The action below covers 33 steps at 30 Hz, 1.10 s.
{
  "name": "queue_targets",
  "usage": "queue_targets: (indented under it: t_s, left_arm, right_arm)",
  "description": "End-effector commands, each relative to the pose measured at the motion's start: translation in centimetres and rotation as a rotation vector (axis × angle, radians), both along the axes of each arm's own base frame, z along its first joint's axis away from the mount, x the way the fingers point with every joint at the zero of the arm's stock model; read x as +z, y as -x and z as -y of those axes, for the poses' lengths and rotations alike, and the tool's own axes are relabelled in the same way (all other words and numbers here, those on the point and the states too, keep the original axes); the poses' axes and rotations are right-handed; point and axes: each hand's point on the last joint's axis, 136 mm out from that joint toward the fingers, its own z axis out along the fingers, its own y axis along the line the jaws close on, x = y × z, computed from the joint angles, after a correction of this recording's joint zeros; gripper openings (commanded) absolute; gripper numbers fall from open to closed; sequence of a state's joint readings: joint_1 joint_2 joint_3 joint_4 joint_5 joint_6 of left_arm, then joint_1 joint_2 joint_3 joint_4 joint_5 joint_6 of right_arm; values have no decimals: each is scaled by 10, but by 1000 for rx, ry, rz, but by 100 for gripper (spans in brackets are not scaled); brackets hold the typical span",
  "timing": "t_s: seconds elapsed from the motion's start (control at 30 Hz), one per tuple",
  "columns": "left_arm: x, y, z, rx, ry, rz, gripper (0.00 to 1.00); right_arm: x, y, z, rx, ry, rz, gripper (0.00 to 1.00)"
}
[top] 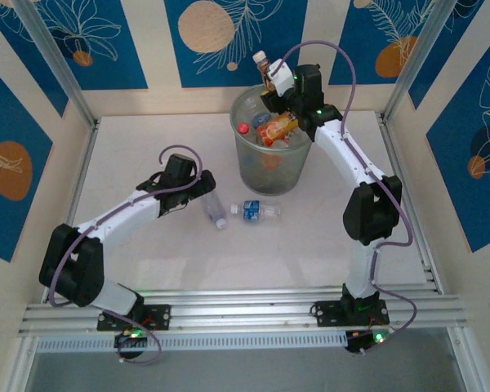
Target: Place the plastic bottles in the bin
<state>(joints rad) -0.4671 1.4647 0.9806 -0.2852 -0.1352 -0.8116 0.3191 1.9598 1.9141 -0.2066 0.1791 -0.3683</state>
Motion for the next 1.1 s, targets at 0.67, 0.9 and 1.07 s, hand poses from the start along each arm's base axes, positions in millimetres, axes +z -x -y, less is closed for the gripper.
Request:
queue_targets:
  t_s: [0.67,0.9,1.07]
  left_arm:
    - [24,-4,-15,26,-54,45,98]
    - [27,-5,-16,24,-64,51,98]
    - [33,-4,-18,28,-71,65,98]
  right_arm:
    - [23,14,8,22,15,33,63]
    - [26,14,0,32,-76,-83,67]
    - [52,17,-8,-6,-175,-124,72]
